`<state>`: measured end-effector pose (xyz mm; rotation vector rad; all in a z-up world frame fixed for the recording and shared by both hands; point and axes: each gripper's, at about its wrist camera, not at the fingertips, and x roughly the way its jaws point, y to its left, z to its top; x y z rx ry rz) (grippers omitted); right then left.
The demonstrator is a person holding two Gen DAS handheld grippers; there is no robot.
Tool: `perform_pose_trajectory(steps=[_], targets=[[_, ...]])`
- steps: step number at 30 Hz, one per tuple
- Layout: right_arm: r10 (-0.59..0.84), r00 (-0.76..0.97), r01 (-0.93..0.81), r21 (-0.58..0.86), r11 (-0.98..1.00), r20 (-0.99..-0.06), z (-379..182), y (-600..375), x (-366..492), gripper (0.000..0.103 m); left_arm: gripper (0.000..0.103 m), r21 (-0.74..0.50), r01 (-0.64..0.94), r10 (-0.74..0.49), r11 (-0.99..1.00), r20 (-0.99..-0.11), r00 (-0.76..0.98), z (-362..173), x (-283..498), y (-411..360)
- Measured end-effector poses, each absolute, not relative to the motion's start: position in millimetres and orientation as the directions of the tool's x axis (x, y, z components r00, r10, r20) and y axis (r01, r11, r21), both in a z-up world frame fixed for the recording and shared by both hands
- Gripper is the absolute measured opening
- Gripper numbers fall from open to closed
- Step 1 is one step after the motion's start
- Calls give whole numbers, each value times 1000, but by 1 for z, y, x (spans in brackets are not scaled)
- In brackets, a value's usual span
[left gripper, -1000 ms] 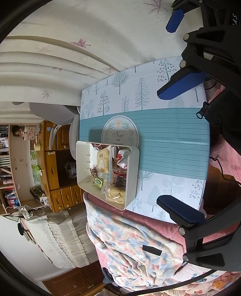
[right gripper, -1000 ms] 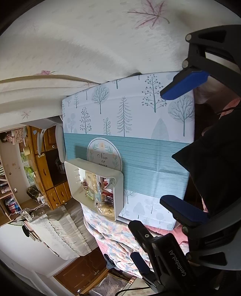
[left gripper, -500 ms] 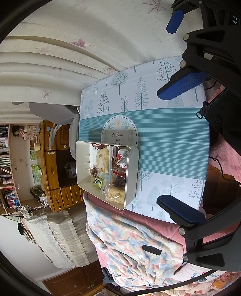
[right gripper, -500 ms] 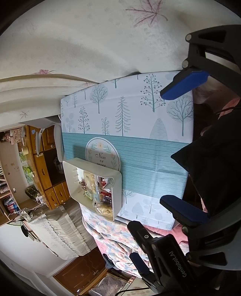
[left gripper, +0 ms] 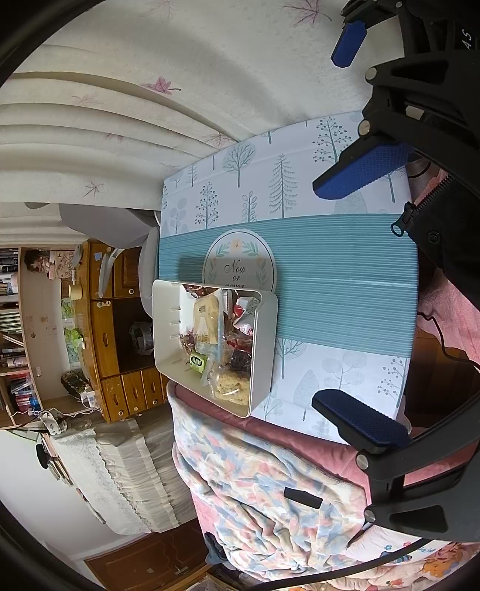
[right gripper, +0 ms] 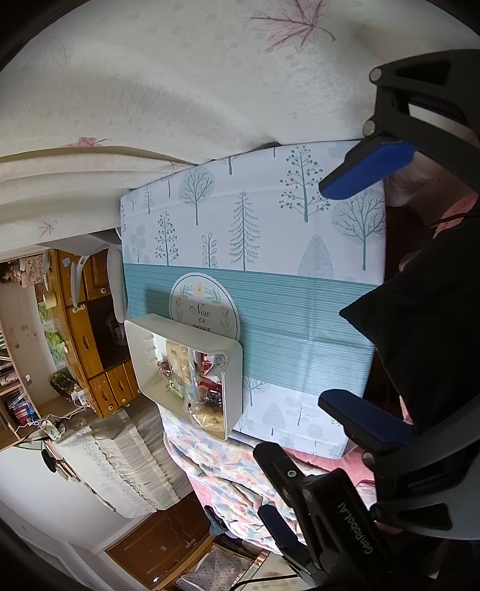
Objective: Organize snacks
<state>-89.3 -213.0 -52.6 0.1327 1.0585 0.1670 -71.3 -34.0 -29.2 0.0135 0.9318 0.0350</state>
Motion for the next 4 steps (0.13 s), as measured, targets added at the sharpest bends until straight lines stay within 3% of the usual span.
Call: perform_pose_trajectory(steps=[4], targets=[[199, 478, -71, 189, 979, -855, -52, -213, -89, 103, 102, 27, -26, 37, 999, -803, 595, -29, -72, -35]])
